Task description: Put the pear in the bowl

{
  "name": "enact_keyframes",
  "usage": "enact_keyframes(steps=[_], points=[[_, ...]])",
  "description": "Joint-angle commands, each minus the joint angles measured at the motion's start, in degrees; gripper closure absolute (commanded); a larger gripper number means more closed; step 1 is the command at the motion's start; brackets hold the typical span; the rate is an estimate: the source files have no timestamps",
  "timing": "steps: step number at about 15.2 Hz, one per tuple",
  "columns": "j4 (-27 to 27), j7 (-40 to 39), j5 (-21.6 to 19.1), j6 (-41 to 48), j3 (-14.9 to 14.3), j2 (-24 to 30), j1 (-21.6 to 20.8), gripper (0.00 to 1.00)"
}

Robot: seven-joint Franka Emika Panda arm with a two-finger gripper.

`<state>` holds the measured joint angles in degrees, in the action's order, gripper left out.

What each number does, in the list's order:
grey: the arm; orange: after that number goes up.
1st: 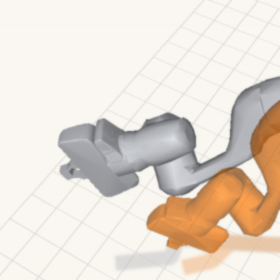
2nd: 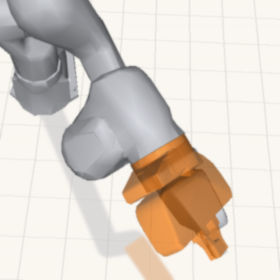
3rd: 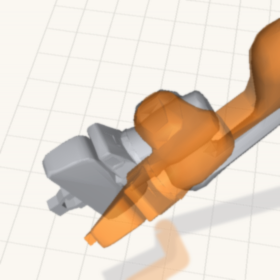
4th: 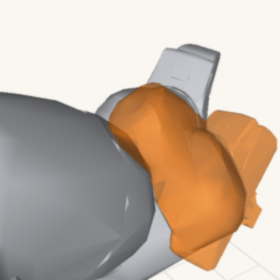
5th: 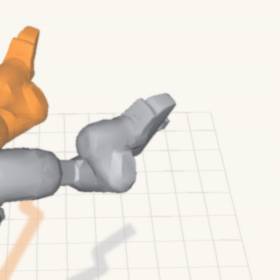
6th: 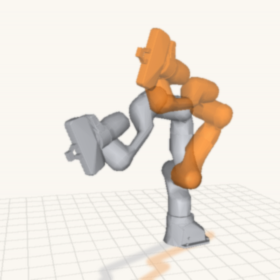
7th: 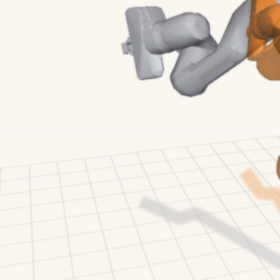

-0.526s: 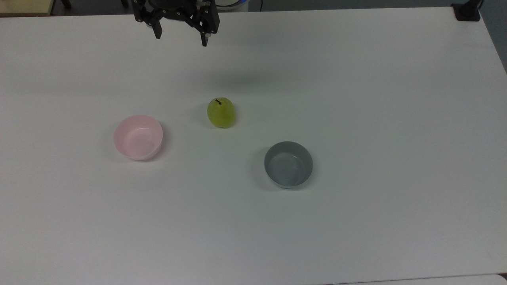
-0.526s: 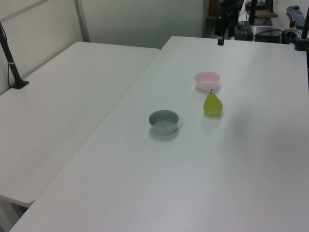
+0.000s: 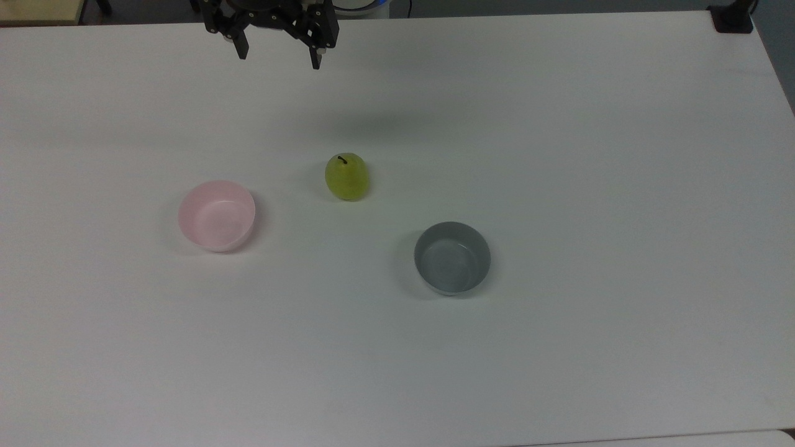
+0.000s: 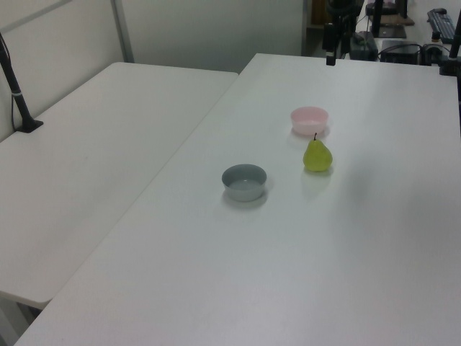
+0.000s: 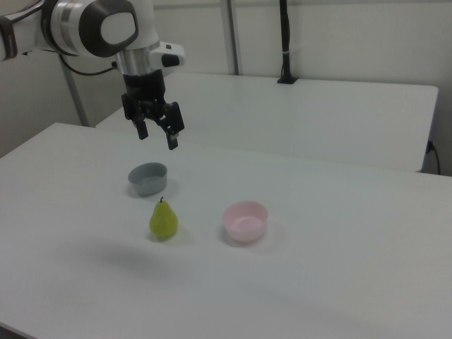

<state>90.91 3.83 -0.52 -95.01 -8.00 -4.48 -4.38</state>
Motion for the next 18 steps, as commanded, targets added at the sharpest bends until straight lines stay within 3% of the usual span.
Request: enact_keyframes(steps=[1,9,18], points=[[0.76,-1.11,-0.10,1.58,0.88,1.32,0.60,0.00],[1.64,-3.92,-0.19,0.08,1.14,0.53,-0.28,0.00],[10.06,-10.86,0.78,-8.07,1.32,-1.58,-3.88,0.00]])
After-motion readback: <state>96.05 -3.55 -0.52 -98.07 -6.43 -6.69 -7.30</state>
